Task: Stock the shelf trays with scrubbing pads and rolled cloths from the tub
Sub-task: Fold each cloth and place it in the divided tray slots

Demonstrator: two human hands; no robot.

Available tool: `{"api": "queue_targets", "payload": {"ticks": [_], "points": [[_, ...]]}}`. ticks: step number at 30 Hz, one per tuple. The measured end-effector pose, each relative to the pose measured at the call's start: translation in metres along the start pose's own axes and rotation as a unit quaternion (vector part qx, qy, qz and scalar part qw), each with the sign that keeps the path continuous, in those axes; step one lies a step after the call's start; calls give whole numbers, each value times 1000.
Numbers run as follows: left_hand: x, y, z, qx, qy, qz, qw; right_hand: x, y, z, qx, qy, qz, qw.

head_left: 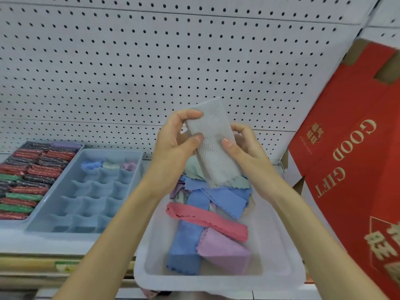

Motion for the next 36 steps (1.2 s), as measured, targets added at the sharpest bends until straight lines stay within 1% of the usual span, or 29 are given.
{"api": "queue_targets", "payload": {"ticks": [1,2,4,5,7,10,12,14,16,22,24,27,29,30,33,34,36], "points": [[0,-3,1,32,19,5,999,2,0,0,10,32,8,999],[0,-6,1,56,38,7,998,5,-1,4,31,84,26,996],[0,-12,0,79,69,8,995,9,0,14,82,181,51,979],[1,-15,-1,82,76,5,994,9,3,17,97,197,49,974],[2,-18,-2,73,78,-3,994,7,8,17,90,186,26,978],[2,-17,-2,37,74,-11,996,5,11,16,43,151,3,988],[2,-13,-1,9,72,-21,997,6,7,17,32,142,16,989],[1,-9,1,1,75,-30,997,8,0,20,64,150,44,986],[0,-7,1,7,73,-38,997,9,-7,19,94,144,54,984],[2,1,-4,-22,61,-67,996,5,-3,7,4,72,19,997],[2,3,-4,-32,54,-75,995,2,-1,5,22,63,11,998],[2,6,-2,-42,41,-75,995,0,2,6,63,69,-1,996],[1,7,-1,-43,30,-63,997,-2,4,10,88,73,-14,993],[1,8,-1,-42,21,-55,997,-3,5,9,93,53,-22,994],[1,8,4,-35,1,-24,999,-4,7,-8,52,-67,-52,995],[1,5,8,-29,10,-9,999,-4,7,-12,35,-84,-57,994],[4,-6,24,-5,65,55,996,-7,9,-17,8,-71,-54,996]]}}
Point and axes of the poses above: each hand's wrist, its own x-axis away from the middle knuckle, its own z-axis out of the back of the hand, y = z × x, the point moved 8 cm from there along -x, towards the middle knuckle, and after that the axes turned 7 degrees about x, right-handed, at the moved point
